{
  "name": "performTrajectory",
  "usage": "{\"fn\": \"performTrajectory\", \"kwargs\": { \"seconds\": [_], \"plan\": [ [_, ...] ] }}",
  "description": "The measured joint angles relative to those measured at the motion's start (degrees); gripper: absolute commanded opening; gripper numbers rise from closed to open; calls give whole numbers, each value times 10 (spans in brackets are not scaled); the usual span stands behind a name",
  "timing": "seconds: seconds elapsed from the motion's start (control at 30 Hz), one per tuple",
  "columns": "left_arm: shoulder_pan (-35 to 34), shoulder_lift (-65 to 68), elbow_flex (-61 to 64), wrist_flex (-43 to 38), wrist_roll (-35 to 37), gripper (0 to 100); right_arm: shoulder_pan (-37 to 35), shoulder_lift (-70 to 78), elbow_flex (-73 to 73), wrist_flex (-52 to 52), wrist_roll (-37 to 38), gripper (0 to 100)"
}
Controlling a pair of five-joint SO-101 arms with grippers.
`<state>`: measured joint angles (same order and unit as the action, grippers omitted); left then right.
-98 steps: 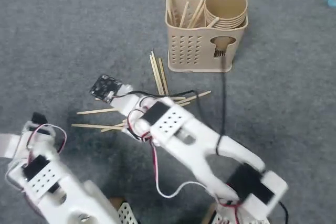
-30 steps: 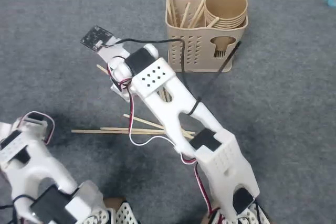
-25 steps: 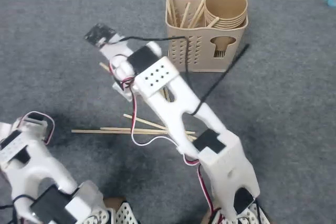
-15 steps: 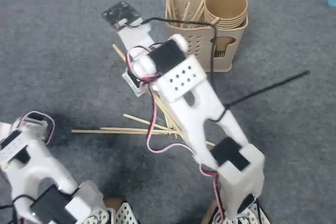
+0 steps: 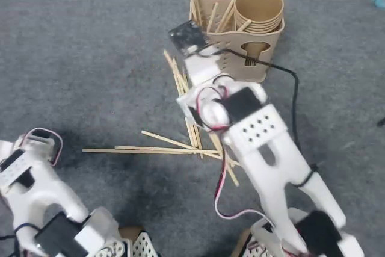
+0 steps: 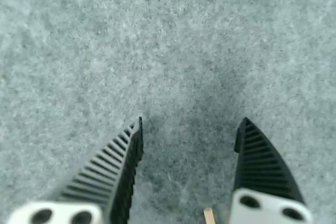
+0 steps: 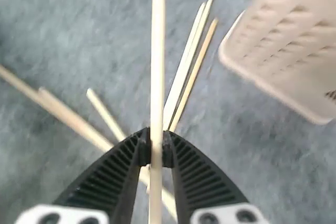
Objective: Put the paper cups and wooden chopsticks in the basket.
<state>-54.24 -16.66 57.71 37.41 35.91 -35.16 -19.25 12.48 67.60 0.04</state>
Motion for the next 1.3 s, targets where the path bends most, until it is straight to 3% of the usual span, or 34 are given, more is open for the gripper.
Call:
{"fn": "performTrajectory", "kwargs": {
  "seconds": [0.33, 0.7, 0.87, 1.1, 1.3],
  "plan": [
    [0, 0, 0, 0, 0, 272, 77, -18, -4, -180, 2, 8],
    [0, 0, 0, 0, 0, 272, 122, -14, -7, -620, -59, 8],
    [0, 0, 0, 0, -7, 272, 137, 62, -62, -789, -62, 9],
    [0, 0, 0, 0, -7, 272, 164, 228, -197, -821, -64, 9],
    [10, 0, 0, 0, -8, 272, 175, 321, -206, -823, -68, 9]
  ]
}}
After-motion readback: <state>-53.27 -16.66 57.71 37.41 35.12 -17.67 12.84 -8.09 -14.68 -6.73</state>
